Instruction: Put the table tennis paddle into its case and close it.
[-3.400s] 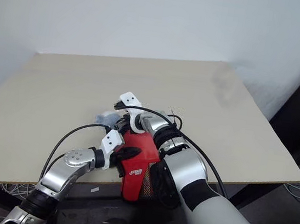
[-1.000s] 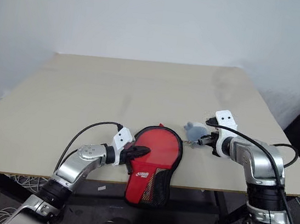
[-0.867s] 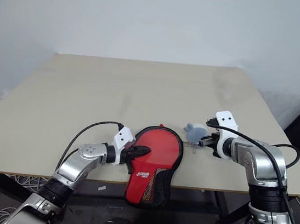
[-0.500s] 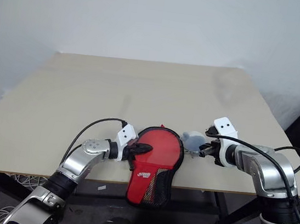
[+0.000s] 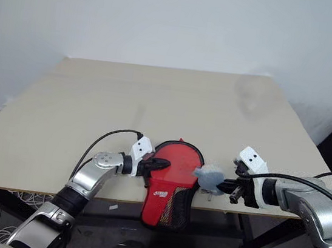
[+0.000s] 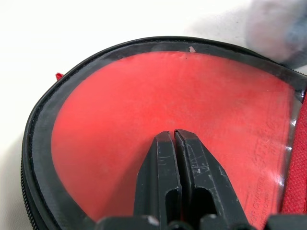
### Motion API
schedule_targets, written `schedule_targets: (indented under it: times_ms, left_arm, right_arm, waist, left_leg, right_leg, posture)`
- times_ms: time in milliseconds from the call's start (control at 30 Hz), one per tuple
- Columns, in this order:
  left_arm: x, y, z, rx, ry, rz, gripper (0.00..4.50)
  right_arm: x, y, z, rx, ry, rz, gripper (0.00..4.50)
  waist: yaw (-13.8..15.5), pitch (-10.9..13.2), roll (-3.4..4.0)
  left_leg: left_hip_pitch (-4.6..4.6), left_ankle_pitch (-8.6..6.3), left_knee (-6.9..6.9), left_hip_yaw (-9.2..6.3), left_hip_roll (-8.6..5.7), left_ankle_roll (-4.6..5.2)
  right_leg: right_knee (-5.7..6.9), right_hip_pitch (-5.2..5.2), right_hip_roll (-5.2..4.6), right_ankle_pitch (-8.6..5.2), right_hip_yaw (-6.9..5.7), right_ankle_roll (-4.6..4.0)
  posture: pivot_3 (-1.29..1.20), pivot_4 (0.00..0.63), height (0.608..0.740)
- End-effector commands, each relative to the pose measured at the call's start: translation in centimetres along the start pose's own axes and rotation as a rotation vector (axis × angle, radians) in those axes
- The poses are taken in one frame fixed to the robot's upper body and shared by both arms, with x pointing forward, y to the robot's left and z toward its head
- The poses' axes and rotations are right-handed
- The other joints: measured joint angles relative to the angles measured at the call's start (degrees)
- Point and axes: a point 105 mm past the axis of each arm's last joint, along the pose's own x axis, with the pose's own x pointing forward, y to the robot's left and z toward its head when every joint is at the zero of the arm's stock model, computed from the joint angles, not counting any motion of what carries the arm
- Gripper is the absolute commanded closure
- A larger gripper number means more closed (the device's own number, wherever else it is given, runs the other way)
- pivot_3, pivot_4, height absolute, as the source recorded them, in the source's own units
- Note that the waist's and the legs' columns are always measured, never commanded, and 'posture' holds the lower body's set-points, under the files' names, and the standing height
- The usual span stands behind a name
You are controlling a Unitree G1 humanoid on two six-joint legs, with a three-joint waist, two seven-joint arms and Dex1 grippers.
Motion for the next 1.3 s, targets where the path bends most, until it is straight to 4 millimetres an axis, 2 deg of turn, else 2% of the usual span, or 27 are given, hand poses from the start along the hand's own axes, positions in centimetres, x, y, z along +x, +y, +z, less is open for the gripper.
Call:
schedule_targets:
  times_ms: [33, 400, 700, 1300]
  left_arm:
    - [0.0, -0.4, -3.6, -0.045, 0.136, 0.000, 4.46]
    - [-0.1, -0.4, -3.6, -0.041, 0.138, -0.004, 4.46]
    - [0.0, -0.2, -3.5, -0.035, 0.140, -0.005, 4.46]
    - [0.0, -0.2, -3.4, -0.022, 0.150, -0.016, 4.46]
  right_arm:
    - [-0.9, 1.3, 0.4, -0.057, -0.018, 0.074, 4.50]
    - [-1.9, 4.3, -1.9, -0.099, 0.050, 0.233, 4.50]
    - [-1.2, 3.3, -2.3, -0.091, 0.046, 0.183, 4.50]
    - [-2.3, 8.6, -4.6, -0.195, 0.118, 0.444, 4.50]
  waist:
    - [0.21, 0.00, -0.01]
    - [1.39, -0.04, 0.03]
    - [1.82, -0.02, -0.01]
    - [1.83, -0.06, -0.11]
  left_leg:
    - [-0.02, 0.00, 0.00, 0.00, 0.00, 0.00]
    - [-0.41, -0.21, 0.02, -0.09, -0.02, 0.33]
    - [-0.38, -0.47, 0.16, 0.00, 0.01, 0.51]
    - [-0.35, -0.50, 0.21, 0.02, 0.05, 0.46]
  right_leg:
    - [-0.02, -0.01, 0.00, 0.00, -0.02, 0.00]
    - [-0.64, -0.04, -0.05, 0.12, -0.25, 0.30]
    - [-0.70, -0.02, -0.05, 0.05, -0.11, 0.42]
    - [-0.69, 0.03, -0.04, 0.05, -0.08, 0.44]
  posture:
    - [0.00, 0.000, 0.698]
    - [0.00, 0.000, 0.698]
    - [0.00, 0.000, 0.698]
    - [0.00, 0.000, 0.698]
